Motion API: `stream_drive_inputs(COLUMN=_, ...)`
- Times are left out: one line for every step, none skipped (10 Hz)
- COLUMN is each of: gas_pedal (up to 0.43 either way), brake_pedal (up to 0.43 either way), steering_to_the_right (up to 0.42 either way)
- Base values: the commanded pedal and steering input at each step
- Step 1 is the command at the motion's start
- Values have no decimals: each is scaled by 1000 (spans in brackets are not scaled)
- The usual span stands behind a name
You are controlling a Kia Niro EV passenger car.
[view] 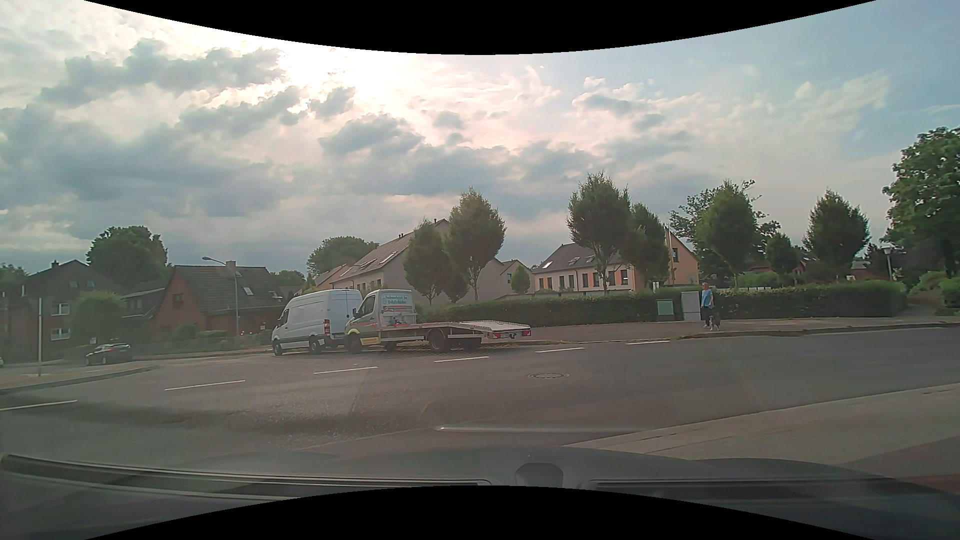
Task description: Follow the waypoints while adhering to traffic rules and regulations
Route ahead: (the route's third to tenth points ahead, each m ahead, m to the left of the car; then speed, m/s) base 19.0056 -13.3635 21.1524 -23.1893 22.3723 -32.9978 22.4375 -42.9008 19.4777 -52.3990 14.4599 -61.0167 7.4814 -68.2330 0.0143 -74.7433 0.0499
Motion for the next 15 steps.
stream_drive_inputs(gas_pedal=0, brake_pedal=0, steering_to_the_right=11)
stream_drive_inputs(gas_pedal=0, brake_pedal=0, steering_to_the_right=20)
stream_drive_inputs(gas_pedal=0, brake_pedal=0, steering_to_the_right=28)
stream_drive_inputs(gas_pedal=28, brake_pedal=0, steering_to_the_right=39)
stream_drive_inputs(gas_pedal=118, brake_pedal=0, steering_to_the_right=48)
stream_drive_inputs(gas_pedal=118, brake_pedal=0, steering_to_the_right=58)
stream_drive_inputs(gas_pedal=118, brake_pedal=0, steering_to_the_right=68)
stream_drive_inputs(gas_pedal=118, brake_pedal=0, steering_to_the_right=83)
stream_drive_inputs(gas_pedal=118, brake_pedal=0, steering_to_the_right=95)
stream_drive_inputs(gas_pedal=118, brake_pedal=0, steering_to_the_right=111)
stream_drive_inputs(gas_pedal=118, brake_pedal=0, steering_to_the_right=123)
stream_drive_inputs(gas_pedal=118, brake_pedal=0, steering_to_the_right=130)
stream_drive_inputs(gas_pedal=118, brake_pedal=0, steering_to_the_right=139)
stream_drive_inputs(gas_pedal=118, brake_pedal=0, steering_to_the_right=152)
stream_drive_inputs(gas_pedal=118, brake_pedal=0, steering_to_the_right=162)
